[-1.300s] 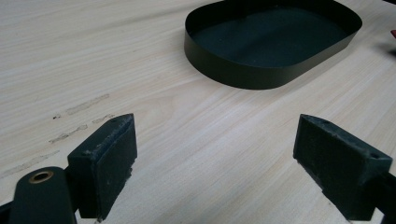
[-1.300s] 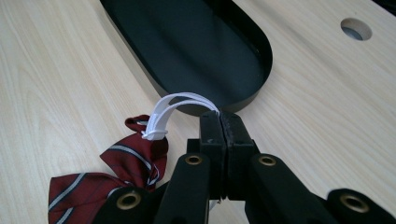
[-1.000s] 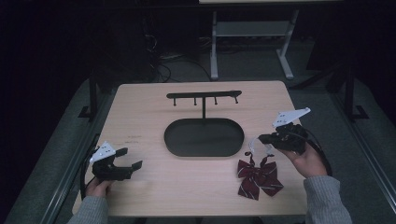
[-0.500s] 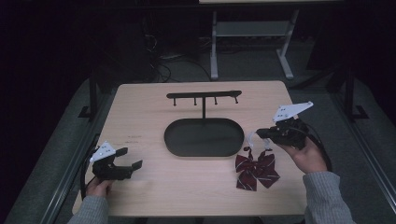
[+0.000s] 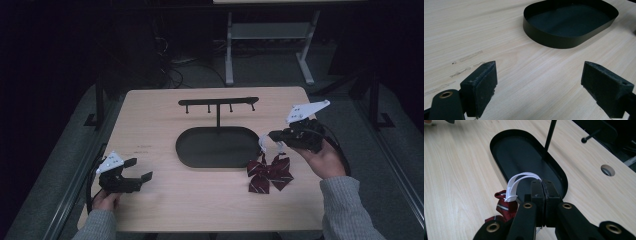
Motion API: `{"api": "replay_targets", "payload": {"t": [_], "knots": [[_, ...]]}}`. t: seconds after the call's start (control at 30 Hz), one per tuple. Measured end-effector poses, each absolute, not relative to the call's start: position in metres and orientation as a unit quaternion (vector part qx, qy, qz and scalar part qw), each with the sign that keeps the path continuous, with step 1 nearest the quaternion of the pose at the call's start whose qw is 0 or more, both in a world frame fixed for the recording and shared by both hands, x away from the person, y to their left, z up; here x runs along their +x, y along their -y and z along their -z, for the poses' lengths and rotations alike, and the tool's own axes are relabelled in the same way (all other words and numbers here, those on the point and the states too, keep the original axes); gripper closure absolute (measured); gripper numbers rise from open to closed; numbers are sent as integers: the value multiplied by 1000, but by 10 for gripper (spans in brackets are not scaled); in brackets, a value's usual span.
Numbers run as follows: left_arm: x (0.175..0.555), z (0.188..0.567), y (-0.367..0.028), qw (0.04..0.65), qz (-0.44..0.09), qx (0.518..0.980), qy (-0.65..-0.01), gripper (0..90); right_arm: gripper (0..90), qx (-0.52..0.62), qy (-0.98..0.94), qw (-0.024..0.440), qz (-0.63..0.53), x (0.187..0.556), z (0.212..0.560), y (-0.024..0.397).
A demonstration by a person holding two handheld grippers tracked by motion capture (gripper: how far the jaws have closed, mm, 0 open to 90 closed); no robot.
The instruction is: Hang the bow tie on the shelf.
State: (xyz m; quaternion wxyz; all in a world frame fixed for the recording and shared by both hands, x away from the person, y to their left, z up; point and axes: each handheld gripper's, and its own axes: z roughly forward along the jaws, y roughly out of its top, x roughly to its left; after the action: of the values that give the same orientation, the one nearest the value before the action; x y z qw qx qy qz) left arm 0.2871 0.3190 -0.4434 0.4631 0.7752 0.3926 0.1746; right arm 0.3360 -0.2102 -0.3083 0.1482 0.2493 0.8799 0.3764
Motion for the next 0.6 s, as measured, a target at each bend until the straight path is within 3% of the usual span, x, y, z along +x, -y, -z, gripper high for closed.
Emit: {"api": "replay_targets", "payload": {"t": [0.6], "knots": [[287,443,-320,462,-174,776,-393,130,885,225,-883,154,-381,347,288,187]]}}
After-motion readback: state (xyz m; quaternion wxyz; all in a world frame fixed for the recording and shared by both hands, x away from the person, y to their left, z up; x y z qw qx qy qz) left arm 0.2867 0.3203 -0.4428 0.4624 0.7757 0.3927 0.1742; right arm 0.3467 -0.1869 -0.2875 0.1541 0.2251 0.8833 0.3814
